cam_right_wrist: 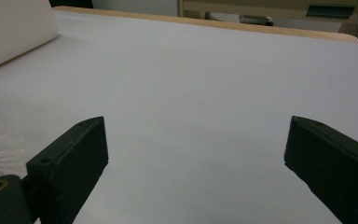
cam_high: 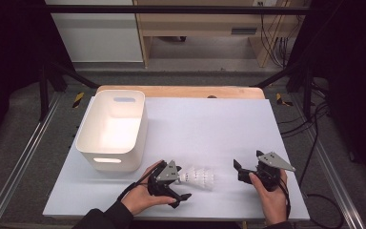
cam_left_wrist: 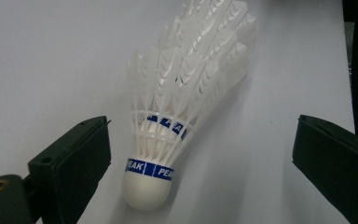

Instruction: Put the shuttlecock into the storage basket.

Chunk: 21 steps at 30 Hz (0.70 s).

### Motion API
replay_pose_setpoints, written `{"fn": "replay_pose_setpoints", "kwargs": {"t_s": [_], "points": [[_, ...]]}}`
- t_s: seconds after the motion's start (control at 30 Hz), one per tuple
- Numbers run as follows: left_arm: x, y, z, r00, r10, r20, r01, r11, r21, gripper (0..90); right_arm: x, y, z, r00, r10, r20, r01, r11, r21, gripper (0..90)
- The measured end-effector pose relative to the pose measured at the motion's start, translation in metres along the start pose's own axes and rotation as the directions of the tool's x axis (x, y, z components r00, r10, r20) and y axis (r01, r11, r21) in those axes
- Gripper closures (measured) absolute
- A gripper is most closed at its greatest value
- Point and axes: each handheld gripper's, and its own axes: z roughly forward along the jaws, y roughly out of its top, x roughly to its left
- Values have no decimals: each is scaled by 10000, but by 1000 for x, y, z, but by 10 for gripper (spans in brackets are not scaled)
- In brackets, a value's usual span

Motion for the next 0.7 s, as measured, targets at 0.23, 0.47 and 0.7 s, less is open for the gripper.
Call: {"fn": "replay_pose_setpoints", "kwargs": {"t_s": [0.23, 0.47, 0.7], "points": [[1, 0, 4, 10000, -44, 26, 44, 10000, -3, 42, -2, 0, -2, 10000, 68, 1, -68, 10000, -44, 62], [-1, 2, 7, 9997, -249, 61, 250, 9996, -99, 39, -2, 0, -2, 10000, 74, 1, -74, 10000, -35, 57], [0, 2, 8, 9993, -380, 0, 380, 9993, -57, 38, -1, -1, -2, 10000, -7, -45, 6, 10000, -80, 51]]}}
